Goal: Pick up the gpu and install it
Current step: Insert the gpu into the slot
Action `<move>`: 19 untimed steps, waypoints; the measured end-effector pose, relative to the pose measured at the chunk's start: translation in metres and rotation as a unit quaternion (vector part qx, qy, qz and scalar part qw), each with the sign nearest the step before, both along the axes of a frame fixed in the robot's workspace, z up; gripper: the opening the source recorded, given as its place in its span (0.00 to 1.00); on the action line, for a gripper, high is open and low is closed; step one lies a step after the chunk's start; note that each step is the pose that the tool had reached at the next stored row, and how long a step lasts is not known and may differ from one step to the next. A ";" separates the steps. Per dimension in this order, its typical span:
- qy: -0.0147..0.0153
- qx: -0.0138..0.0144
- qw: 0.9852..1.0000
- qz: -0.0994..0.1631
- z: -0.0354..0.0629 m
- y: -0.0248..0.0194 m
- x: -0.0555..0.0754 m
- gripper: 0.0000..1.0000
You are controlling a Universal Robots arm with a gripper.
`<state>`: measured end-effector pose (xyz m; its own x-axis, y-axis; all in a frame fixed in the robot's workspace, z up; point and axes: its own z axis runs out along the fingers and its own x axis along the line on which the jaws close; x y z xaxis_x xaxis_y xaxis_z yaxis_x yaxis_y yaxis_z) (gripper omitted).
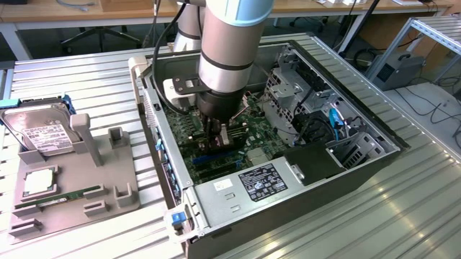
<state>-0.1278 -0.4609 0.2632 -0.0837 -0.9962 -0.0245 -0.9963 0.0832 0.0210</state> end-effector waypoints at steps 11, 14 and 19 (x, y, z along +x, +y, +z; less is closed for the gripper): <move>0.000 0.000 1.000 -0.002 -0.0041 0.0000 0.000 0.28; 0.000 0.000 1.000 -0.002 -0.0046 0.0000 0.000 0.28; 0.000 0.000 1.000 -0.002 -0.0038 0.0001 0.000 0.28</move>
<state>-0.1282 -0.4608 0.2594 -0.0884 -0.9958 -0.0246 -0.9959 0.0879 0.0210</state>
